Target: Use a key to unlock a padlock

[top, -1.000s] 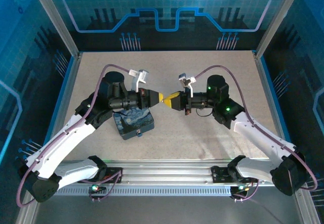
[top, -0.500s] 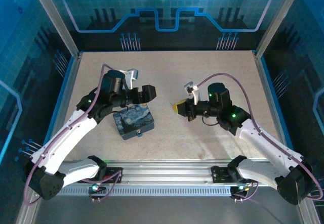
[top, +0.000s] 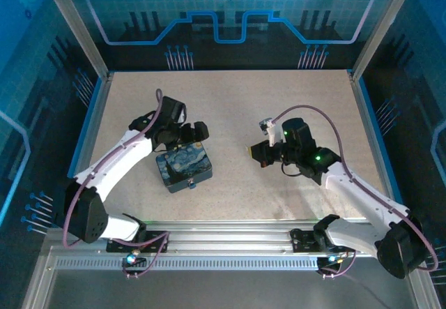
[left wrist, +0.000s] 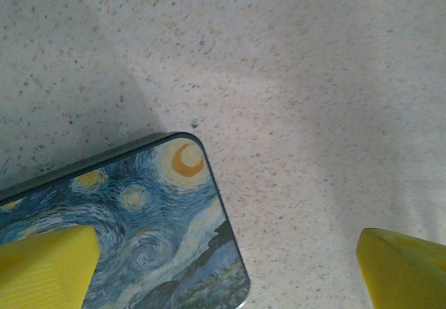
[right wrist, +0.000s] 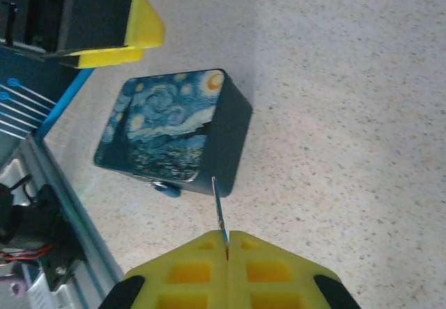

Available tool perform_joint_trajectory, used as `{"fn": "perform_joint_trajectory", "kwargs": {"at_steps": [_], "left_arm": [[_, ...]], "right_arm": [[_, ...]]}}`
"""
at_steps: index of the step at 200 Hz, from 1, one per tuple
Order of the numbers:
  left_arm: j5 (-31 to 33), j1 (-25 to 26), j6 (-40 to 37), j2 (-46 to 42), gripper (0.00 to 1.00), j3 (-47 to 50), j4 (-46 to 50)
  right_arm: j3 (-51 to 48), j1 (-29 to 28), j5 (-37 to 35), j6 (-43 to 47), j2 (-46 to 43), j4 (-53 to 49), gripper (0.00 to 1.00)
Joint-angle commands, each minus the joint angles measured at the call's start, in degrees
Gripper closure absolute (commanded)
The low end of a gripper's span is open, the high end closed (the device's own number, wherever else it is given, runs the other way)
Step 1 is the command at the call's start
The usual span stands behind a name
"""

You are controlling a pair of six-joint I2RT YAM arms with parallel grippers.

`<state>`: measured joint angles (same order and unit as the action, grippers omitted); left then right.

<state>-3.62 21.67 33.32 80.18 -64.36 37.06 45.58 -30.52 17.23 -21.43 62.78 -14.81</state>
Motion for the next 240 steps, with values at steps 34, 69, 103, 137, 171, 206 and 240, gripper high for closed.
{"fn": "perform_joint_trajectory", "kwargs": {"at_steps": [34, 69, 103, 137, 171, 206, 240], "left_arm": [[2.1, -0.8, 3.1, 0.8, 0.02, 3.6, 0.9], [3.9, -1.2, 3.2, 0.3, 0.02, 8.0, -3.8], [7.1, -1.5, 2.5, 0.5, 0.01, 10.3, -7.0], [8.2, -1.5, 1.3, 0.5, 0.01, 13.5, -10.4], [6.4, -1.4, -2.2, 2.0, 0.03, 14.7, -12.9], [4.7, 0.2, -6.0, 3.3, 0.03, 13.7, -14.6], [3.4, 2.7, -8.8, 7.0, 0.04, 11.0, -16.0]], "right_arm": [[2.4, 1.4, -1.9, 2.5, 2.8, -3.8, 1.00], [1.5, 1.4, -2.3, 4.0, 2.7, -4.1, 1.00], [-1.5, 1.4, -2.4, 3.2, 0.1, -3.1, 1.00], [-4.7, 1.1, -3.3, 3.1, -3.6, -2.8, 1.00], [-7.7, 1.0, -3.6, 3.1, -6.4, -1.7, 1.00], [-8.9, 0.8, -0.9, 2.5, -6.7, -1.0, 1.00], [-9.6, 0.7, -0.9, 2.9, -7.5, -2.0, 1.00]]}}
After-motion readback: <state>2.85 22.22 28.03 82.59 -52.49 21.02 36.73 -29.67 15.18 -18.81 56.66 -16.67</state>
